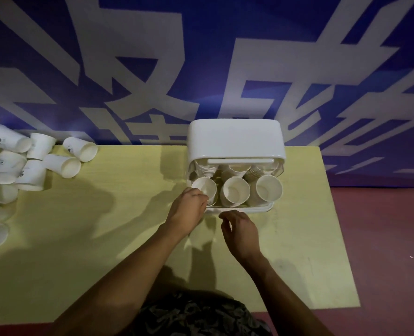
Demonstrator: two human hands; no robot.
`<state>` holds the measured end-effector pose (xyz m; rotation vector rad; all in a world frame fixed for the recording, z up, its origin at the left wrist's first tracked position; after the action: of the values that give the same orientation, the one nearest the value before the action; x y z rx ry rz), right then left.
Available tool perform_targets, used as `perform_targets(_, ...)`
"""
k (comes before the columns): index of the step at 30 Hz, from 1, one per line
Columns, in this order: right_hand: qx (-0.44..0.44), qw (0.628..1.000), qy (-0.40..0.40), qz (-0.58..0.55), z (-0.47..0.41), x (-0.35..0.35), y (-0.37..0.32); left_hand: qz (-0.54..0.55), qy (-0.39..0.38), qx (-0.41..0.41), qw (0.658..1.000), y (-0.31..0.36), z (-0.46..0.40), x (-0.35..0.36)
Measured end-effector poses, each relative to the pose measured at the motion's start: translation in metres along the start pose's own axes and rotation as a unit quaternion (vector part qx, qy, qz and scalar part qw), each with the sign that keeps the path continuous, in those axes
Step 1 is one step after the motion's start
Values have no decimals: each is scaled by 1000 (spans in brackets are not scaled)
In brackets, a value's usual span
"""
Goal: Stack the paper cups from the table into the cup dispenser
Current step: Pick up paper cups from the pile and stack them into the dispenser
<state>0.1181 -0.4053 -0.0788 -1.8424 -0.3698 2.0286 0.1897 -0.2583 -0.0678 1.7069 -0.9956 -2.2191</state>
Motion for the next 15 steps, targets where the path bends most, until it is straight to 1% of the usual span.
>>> perform_targets(3, -7, 1000, -8, 10, 2, -2, -1, -10, -35, 2, 999, 5, -5, 10)
perform_targets(4, -12, 1000, -8, 13, 2, -3, -4, -9, -27, 10, 1000, 9, -6, 9)
perform_targets(6, -17, 1000, -14, 10, 2, -3, -9, 1, 14, 18, 1000, 13, -2, 2)
perform_targets(8, -18, 999, -30, 5, 1, 1, -18, 12, 38, 4, 999, 10, 9, -10)
perform_targets(10, -28, 999, -45, 3, 0, 8, -32, 24, 43, -21, 999, -2, 26, -21)
perform_targets(12, -42, 997, -60, 4, -1, 18, -51, 33, 48, -62, 996, -23, 47, -35)
perform_targets(15, -73, 994, -77, 4, -3, 32, -87, 24, 63, -114, 991, -60, 84, -60)
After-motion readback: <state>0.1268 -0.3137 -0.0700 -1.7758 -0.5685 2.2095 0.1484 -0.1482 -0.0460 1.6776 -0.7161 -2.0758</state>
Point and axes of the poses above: each hand's wrist, its own z-axis away from the middle knuckle, its own x-axis out of the palm, y = z × x, the point moved 6 cm from there along -z, towards the middle knuckle, and after that the axes turned 7 degrees about z, right-handed, at the moved point
